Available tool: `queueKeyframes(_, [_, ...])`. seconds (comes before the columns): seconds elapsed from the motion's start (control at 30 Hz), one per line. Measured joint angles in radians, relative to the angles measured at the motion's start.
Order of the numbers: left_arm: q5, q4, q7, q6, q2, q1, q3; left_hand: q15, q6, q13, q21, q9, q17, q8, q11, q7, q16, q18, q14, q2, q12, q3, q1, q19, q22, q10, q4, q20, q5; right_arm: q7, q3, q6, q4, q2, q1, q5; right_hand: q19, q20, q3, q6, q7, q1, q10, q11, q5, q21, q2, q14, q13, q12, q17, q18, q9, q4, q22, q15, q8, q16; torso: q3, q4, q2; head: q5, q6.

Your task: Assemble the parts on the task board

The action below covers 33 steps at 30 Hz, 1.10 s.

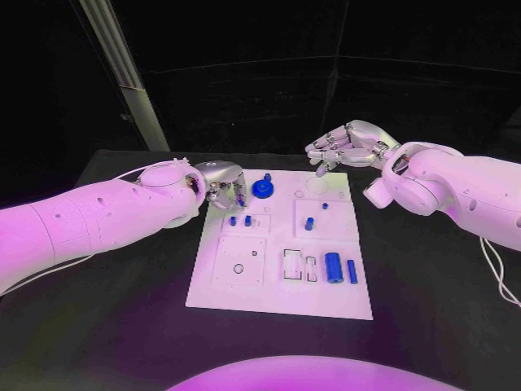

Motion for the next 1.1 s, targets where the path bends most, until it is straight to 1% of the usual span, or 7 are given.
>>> queueKeyframes(0.3, [0.001,0.000,0.007,-0.006,0.002,0.000,0.000,-0.004,0.000,0.001,0.003,0.000,0.003,0.000,0.000,0.000,0.000,0.000,0.004,0.000,-0.005,0.002,0.000,0.000,0.001,0.000,-0.003,0.000,0.000,0.000,0.000,0.000,0.000,0.000,0.000,0.000,0.000,0.000,0.000,0.000,0.000,0.000,0.000,0.000,0.000,0.000,0.000,0.000,0.000,0.000,0.000,0.000,0.000,0.000,0.000,0.000,0.000,0.000,-0.0003,-0.0002,0.000,0.001,0.001])
queueKeyframes(0.4, [0.003,0.001,0.011,-0.011,0.001,0.000,0.000,-0.004,0.000,0.001,-0.012,0.000,-0.005,0.000,0.000,0.000,0.000,0.000,0.004,0.000,-0.015,0.007,0.000,0.000,-0.005,0.000,-0.007,0.000,0.000,0.000,0.000,0.000,0.000,0.000,0.000,0.000,0.004,-0.004,0.000,0.000,0.000,0.000,0.000,0.000,0.000,-0.004,0.000,0.000,0.000,0.000,-0.001,0.000,0.000,0.000,0.000,0.000,0.000,0.000,-0.0003,-0.0002,0.000,0.001,0.001])
queueKeyframes(0.67, [0.010,0.001,0.020,-0.023,0.001,0.000,-0.001,-0.003,0.000,0.000,-0.024,0.001,-0.022,-0.005,0.000,0.000,-0.008,0.000,0.003,0.000,-0.027,0.012,0.000,0.000,-0.013,0.000,-0.007,0.000,0.000,0.000,0.000,0.000,0.000,0.000,0.000,0.000,0.004,-0.004,0.000,0.000,0.000,0.000,0.000,0.000,0.000,-0.004,0.000,0.000,0.000,0.000,-0.001,0.000,0.000,0.000,0.000,0.000,0.000,0.000,-0.0003,-0.0002,0.000,0.000,0.001])
queueKeyframes(1.1, [0.022,0.004,0.029,-0.024,-0.001,0.001,0.000,-0.003,0.000,0.000,-0.024,0.000,-0.024,-0.004,0.000,0.000,-0.012,0.000,0.003,0.000,-0.028,0.012,0.000,0.000,-0.011,0.000,-0.007,0.000,0.000,0.000,0.000,0.000,0.000,0.000,0.000,0.000,0.004,-0.004,0.000,0.000,0.000,0.000,0.000,0.000,0.000,-0.004,0.000,0.000,0.000,0.000,-0.001,0.000,0.000,0.000,0.000,0.000,0.000,0.000,-0.0003,-0.0003,0.000,-0.001,0.002])
